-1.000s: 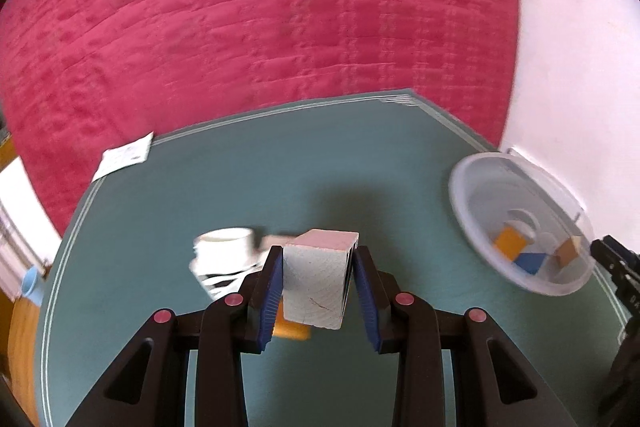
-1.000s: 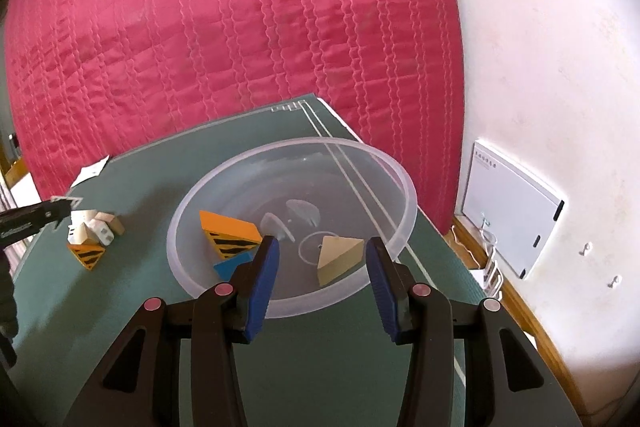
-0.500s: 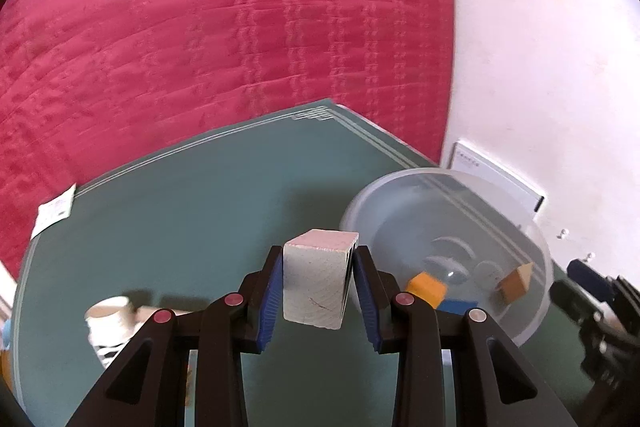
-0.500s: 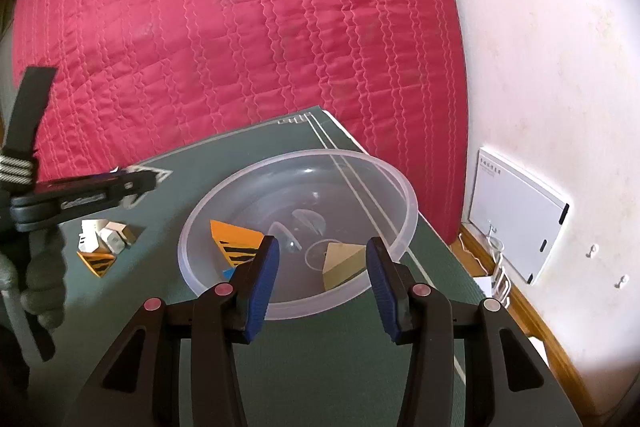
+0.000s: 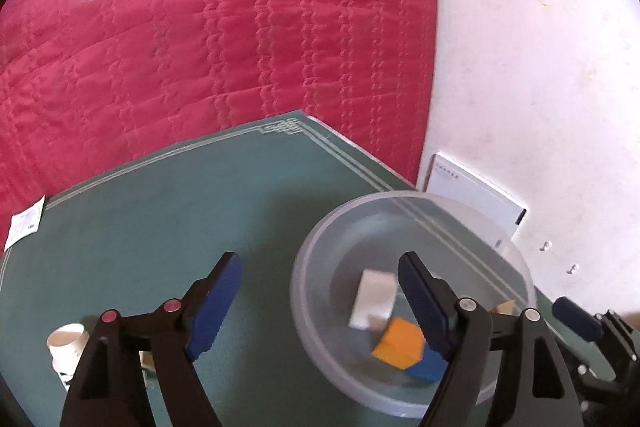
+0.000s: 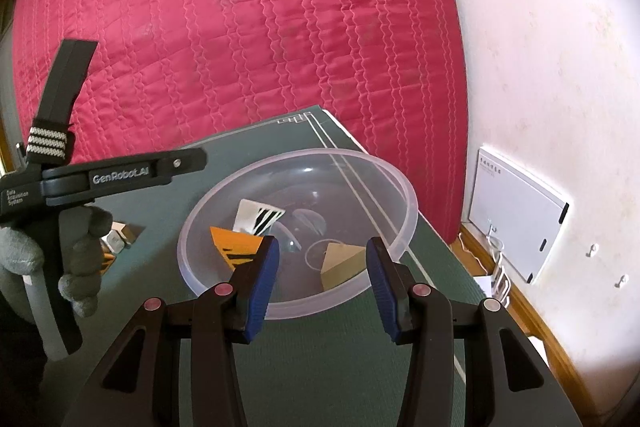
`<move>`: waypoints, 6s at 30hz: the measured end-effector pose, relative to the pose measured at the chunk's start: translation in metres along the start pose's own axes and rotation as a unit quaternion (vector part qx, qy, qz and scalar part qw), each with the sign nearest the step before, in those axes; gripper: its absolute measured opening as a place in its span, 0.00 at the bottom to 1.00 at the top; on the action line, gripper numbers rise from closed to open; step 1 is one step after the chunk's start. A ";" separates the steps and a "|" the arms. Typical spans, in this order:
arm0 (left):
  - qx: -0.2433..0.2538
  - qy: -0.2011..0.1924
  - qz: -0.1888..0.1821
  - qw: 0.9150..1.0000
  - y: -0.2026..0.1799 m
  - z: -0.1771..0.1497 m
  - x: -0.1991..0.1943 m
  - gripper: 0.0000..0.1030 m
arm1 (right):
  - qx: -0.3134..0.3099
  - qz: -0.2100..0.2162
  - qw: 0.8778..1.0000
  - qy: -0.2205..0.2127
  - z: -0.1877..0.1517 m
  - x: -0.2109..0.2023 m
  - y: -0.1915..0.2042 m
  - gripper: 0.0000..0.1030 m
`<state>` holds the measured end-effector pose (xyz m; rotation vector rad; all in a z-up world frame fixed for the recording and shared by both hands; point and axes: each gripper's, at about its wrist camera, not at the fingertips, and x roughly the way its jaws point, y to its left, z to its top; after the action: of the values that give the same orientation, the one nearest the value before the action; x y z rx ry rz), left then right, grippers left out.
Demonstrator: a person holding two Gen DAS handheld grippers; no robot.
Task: Organize rigid objects
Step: 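Carry the white cube over the bowl and open the left tool, then move the left tool to the white brimmed cylinder and grasp it, then reach the right tool to the orange striped wedge while the left tool holds the cylinder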
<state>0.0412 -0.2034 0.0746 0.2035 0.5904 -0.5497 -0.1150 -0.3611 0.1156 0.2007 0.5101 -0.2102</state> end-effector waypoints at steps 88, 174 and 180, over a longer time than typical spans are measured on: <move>-0.111 0.082 0.194 0.971 0.193 -0.070 -0.029 0.89 | -0.086 0.083 0.989 0.084 -0.032 0.004 0.090 0.50; -0.228 0.023 0.184 0.956 0.254 -0.078 -0.078 0.51 | -0.130 0.263 0.936 0.195 -0.023 0.108 0.273 0.26; -0.228 0.019 0.183 0.956 0.253 -0.077 -0.080 0.51 | -0.141 0.262 0.936 0.187 -0.018 0.105 0.278 0.32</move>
<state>0.0875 0.0690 0.0650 -0.1144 0.6825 -0.0416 0.0349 -0.1056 0.0853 0.0900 0.8370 0.4307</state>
